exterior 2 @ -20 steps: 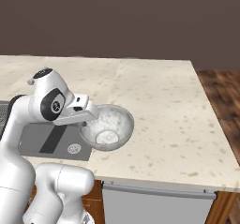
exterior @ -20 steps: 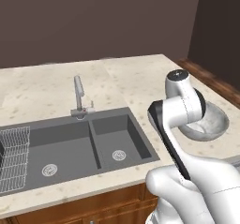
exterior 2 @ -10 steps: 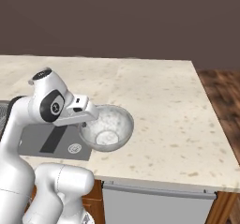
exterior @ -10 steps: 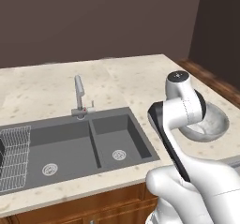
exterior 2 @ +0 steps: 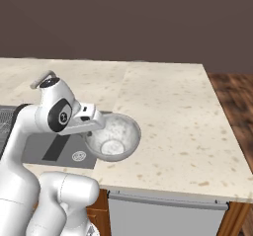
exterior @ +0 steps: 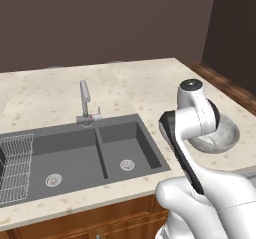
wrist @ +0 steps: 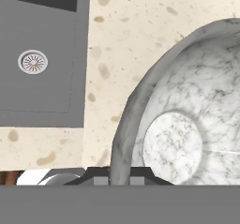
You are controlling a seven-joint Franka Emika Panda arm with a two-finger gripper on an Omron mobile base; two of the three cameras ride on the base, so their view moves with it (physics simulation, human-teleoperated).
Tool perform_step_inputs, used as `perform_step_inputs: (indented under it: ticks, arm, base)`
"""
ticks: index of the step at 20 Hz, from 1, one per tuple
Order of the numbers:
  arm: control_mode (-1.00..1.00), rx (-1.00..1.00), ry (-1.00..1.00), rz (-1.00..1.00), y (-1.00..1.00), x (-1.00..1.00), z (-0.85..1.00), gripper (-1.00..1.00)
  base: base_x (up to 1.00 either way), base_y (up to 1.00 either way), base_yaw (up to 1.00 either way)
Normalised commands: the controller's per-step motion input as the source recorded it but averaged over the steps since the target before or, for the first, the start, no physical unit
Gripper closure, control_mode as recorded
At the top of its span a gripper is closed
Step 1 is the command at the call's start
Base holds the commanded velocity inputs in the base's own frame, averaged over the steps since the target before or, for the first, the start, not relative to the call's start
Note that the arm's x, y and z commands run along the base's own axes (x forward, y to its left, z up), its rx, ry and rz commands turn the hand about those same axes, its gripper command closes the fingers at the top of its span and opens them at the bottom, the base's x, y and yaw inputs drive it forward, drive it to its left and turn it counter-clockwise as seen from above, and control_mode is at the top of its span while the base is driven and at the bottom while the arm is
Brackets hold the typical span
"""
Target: Pick the cup and bowl from the counter and place them on the counter next to the sink.
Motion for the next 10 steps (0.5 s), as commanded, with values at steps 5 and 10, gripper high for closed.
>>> perform_step_inputs:
  ticks: [5, 10]
  arm:
    - [-1.0, 0.04, 0.0, 0.1, 0.0, 0.11, -0.12, 1.0]
    - [-1.0, 0.0, 0.0, 0.0, 0.0, 0.87, -0.12, 1.0]
  base:
    - [0.0, 0.0, 0.0]
    - [0.0, 0.0, 0.0]
